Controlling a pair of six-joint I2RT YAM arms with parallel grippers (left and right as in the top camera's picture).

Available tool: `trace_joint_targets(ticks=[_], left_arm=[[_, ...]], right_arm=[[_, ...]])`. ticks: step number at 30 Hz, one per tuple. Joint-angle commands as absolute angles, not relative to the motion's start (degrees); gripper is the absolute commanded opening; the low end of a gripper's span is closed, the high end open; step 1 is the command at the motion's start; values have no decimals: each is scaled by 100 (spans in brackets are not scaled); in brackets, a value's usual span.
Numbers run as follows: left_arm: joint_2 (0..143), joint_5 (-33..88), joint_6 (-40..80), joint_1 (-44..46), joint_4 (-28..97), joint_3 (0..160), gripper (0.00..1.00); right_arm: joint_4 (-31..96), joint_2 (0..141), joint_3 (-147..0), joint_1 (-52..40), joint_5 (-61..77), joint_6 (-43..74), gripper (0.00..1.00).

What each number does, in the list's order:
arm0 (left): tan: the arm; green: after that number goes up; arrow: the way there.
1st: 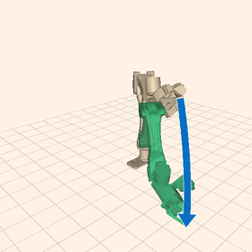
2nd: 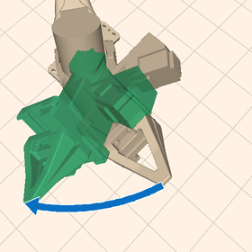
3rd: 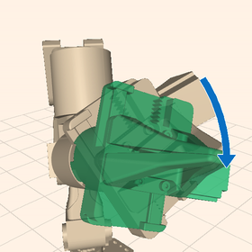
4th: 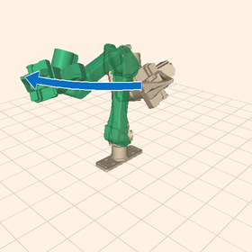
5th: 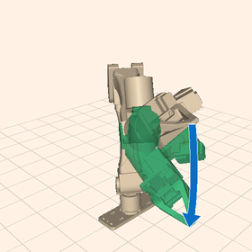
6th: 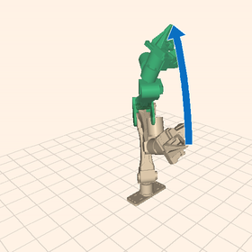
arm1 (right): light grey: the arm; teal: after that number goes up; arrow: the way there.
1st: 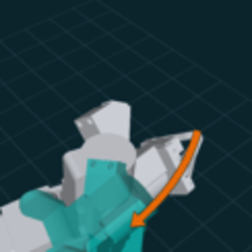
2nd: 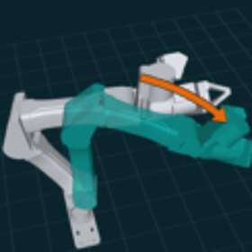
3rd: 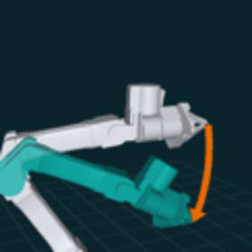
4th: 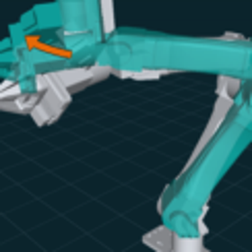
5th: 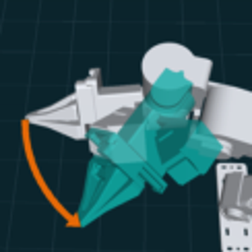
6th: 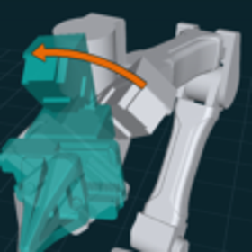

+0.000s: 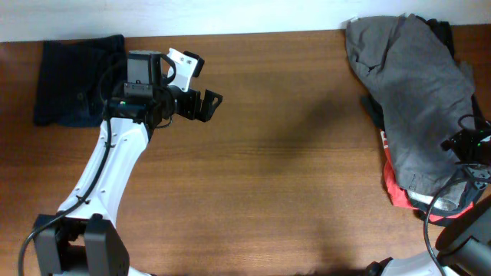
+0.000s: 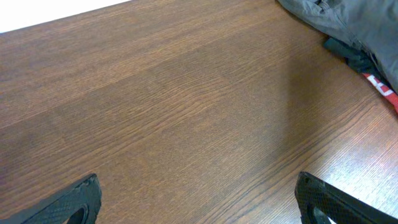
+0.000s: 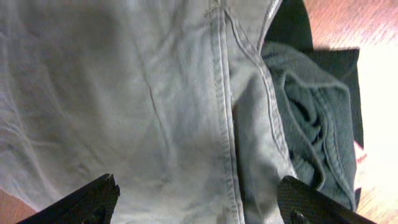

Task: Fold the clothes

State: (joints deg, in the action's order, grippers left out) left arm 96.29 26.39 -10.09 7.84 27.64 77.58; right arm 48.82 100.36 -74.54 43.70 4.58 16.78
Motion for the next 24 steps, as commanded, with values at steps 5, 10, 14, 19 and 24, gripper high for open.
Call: trace_joint_targets(ticks=[5,10,14,19,24], left_arm=[[9714,2703,-1295,812,2663,7907,99],[9749,2703,-1295,812,2552,7907,99],[9773,2703,-1295,816,2504,7907,99],[9776,2705,-1293,816,2495,7907,99],[9776,2722,-1293,816,2471,7907,98]], right_arm=[[4762,10020,-7408,4584,-80,1793,86],[4775,10178,-7192,4582,-25,1848,83],[4812,10210,-7085,4582,-23,1848,69],[4860,10210,-7081,4576,71,1848,52],[4759,10210,-7083,4576,604,1837,4]])
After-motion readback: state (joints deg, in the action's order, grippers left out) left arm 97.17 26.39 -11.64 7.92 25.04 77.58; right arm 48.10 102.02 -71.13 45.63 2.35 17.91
